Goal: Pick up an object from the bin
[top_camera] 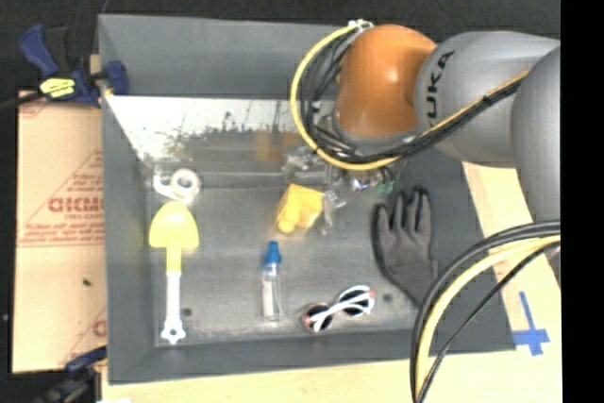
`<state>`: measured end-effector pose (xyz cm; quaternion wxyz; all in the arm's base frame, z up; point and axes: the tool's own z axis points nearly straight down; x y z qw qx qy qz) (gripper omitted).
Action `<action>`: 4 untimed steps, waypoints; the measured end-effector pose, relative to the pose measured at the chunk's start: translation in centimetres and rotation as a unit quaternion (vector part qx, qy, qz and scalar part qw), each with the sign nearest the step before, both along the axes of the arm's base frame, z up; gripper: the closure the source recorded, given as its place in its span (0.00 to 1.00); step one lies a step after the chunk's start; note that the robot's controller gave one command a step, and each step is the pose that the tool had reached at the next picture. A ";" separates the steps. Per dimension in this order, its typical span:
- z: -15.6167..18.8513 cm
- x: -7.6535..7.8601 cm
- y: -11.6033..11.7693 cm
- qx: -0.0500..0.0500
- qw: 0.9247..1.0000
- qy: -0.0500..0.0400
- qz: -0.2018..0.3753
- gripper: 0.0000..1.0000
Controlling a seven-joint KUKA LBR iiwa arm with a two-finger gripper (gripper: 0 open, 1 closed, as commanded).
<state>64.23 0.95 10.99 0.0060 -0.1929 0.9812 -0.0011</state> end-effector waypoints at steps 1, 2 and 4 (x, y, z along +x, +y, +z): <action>-3.8 -0.1 0.2 -0.002 0.990 -0.001 0.141 0.00; -3.7 0.6 -0.1 0.000 0.997 -0.006 0.081 1.00; -3.7 0.6 -0.1 0.000 0.997 -0.006 0.081 1.00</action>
Offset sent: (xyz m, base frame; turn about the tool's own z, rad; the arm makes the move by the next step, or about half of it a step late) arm 0.0028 -0.0002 -0.0399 -0.1640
